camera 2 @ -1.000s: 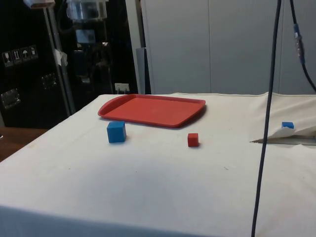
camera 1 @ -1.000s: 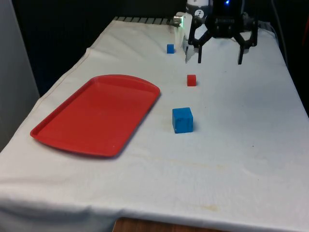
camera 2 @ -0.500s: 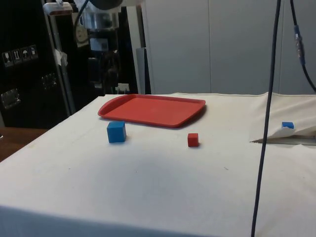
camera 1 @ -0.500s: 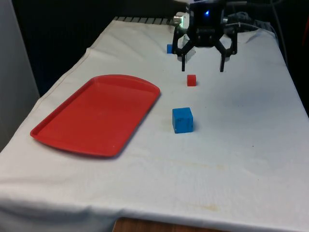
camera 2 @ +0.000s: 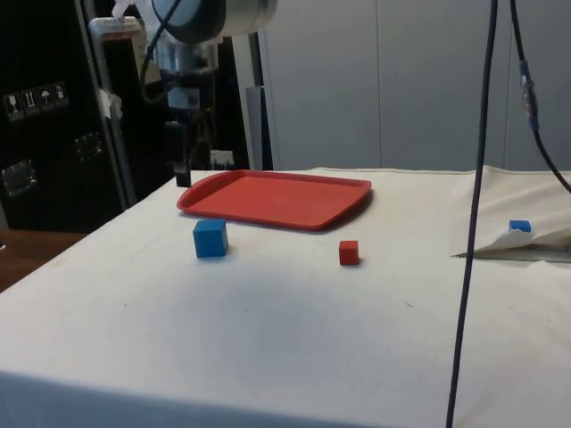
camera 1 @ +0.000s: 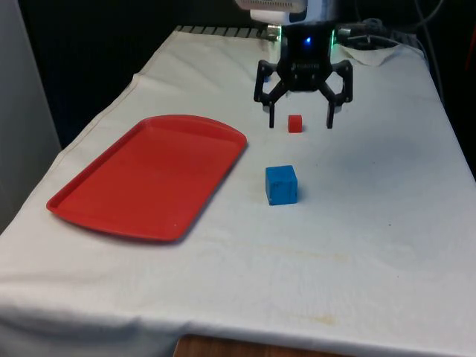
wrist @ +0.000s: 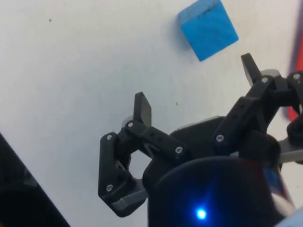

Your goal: Pick up the largest block and place it onto the tray.

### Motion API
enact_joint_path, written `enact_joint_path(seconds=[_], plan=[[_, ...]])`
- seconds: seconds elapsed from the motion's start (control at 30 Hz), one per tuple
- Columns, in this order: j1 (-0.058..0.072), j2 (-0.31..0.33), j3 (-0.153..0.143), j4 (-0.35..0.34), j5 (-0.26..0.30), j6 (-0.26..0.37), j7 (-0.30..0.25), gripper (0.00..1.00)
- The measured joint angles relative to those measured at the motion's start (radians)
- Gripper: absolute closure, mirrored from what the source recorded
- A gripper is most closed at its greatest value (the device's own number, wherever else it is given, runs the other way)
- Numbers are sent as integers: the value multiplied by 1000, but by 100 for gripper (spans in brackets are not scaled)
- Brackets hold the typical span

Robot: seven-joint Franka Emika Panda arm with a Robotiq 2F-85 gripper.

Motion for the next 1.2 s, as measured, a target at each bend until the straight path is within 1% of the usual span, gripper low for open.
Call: enact_joint_path(seconds=[0.13, 0.3, 0.4, 0.63, 0.73, 0.77, 0.8, 0.87, 0.93, 1.0, 1.07, 1.2], plan=[[0, 31, 3, -1, 29, 31, -39, 0], [0, 48, 6, -2, 43, 48, -59, 0], [0, 71, 13, -3, 65, 70, -86, 0], [0, 106, 18, -3, 85, 87, -118, 0], [-2, 119, 18, -3, 97, 98, -131, 0], [-4, 134, 18, -3, 114, 110, -149, 0], [-4, 134, 18, -3, 114, 110, -149, 0], [-6, 153, 18, -2, 137, 127, -172, 0], [-8, 164, 17, -2, 148, 137, -183, 0], [-9, 169, 17, -2, 153, 140, -189, 0], [-13, 184, 16, 1, 165, 147, -205, 0], [-13, 201, 18, 7, 174, 158, -213, 0]])
